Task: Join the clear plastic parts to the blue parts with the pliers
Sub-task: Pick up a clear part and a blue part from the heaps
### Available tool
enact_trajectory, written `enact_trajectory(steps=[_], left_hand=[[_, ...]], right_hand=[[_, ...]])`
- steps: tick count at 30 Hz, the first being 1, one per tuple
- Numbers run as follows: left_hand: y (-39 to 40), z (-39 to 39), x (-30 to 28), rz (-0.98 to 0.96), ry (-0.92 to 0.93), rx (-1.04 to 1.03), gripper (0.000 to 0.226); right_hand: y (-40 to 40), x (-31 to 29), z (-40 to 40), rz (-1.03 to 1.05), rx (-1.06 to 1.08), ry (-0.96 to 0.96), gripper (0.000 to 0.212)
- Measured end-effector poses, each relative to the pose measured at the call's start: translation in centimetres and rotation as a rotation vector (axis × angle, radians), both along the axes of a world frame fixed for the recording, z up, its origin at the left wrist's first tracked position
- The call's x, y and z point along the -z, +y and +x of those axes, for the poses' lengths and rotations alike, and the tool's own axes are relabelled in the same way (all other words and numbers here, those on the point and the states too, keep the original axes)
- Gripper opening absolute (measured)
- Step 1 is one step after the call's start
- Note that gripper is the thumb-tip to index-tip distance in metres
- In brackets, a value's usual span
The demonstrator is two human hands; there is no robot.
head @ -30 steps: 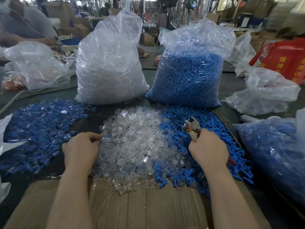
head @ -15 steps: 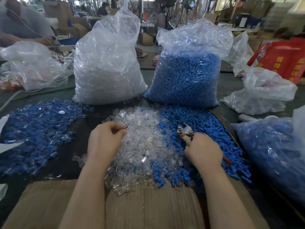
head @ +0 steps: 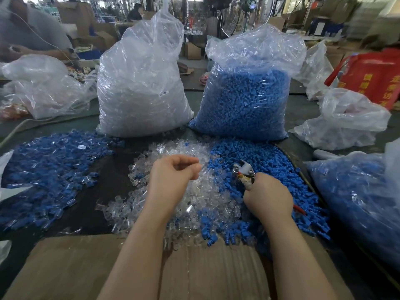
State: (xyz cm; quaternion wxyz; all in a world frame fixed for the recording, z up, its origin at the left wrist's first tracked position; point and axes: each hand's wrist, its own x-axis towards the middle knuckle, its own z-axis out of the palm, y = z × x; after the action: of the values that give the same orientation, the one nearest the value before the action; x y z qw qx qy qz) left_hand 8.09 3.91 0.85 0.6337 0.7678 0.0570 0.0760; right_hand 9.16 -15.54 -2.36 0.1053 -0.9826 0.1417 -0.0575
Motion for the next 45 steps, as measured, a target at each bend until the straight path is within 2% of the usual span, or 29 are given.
enact_trajectory(steps=[2, 7, 12, 18, 23, 27, 35, 39, 45], left_hand=[[-0.3, -0.1, -0.1, -0.041, 0.006, 0.012, 0.01], [-1.0, -0.1, 0.0, -0.155, 0.028, 0.008, 0.009], [-1.5, -0.2, 0.2, -0.159, -0.001, -0.008, 0.008], [-2.1, -0.2, 0.2, -0.138, -0.024, -0.047, 0.009], [-2.6, -0.2, 0.1, -0.109, -0.06, -0.079, 0.011], [-2.9, -0.3, 0.0, -0.083, -0.102, -0.1, 0.016], [-3.5, -0.9, -0.2, 0.152, -0.235, -0.108, 0.014], [-3.6, -1.0, -0.1, 0.176, -0.264, -0.108, 0.015], [-3.9, -0.8, 0.3, 0.123, -0.274, -0.136, 0.014]], right_hand=[[0.0, 0.0, 0.1, 0.026, 0.002, -0.053, 0.019], [0.2, -0.4, 0.6, 0.161, -0.006, -0.181, 0.022], [0.8, -1.4, 0.4, 0.559, -0.125, -0.318, 0.015], [1.8, -2.1, -0.3, 0.79, -0.259, -0.382, 0.01], [2.6, -2.3, -0.6, 0.838, -0.342, -0.412, 0.008], [3.1, -2.3, -0.7, 0.77, -0.328, -0.441, 0.008], [3.4, -2.4, -0.8, 0.664, -0.301, -0.463, 0.01], [3.3, -2.3, -0.4, 0.766, -0.312, -0.41, 0.003], [3.0, -2.2, -0.4, 0.902, -0.346, -0.372, 0.012]])
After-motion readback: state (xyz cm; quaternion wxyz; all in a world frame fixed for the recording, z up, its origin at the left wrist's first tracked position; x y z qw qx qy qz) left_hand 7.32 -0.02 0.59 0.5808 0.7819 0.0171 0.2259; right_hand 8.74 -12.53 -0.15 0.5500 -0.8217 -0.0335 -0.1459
